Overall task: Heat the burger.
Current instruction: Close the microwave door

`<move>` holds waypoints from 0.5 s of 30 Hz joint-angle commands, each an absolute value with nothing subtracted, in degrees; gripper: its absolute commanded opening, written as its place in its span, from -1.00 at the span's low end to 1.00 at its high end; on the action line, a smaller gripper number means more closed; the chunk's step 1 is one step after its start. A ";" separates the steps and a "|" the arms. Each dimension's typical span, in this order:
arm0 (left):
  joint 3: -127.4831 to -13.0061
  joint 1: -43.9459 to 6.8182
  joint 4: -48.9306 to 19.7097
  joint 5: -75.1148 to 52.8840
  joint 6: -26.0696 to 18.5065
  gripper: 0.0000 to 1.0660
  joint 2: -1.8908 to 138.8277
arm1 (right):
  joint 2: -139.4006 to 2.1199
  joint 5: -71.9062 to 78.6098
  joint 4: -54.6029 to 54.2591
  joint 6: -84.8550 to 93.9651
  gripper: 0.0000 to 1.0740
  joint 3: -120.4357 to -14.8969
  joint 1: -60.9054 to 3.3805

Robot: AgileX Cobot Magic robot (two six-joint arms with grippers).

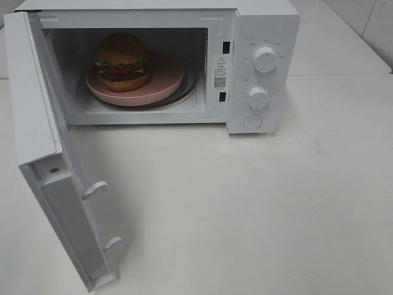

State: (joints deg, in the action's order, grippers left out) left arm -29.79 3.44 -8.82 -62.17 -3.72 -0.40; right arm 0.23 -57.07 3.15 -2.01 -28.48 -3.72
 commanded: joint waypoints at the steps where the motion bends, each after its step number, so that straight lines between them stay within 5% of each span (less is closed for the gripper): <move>1: -29.68 3.44 -9.17 -61.42 -3.50 0.87 -1.15 | 1.72 -57.01 3.09 -1.60 0.42 -28.48 -3.44; 15: -31.28 3.44 -9.22 -56.95 -3.55 0.75 3.61 | 1.72 -57.01 3.09 -1.66 0.42 -28.48 -3.44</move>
State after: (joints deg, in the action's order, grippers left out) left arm -30.60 3.44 -8.94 -59.99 -3.72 1.89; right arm 0.23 -57.07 3.15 -2.01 -28.48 -3.72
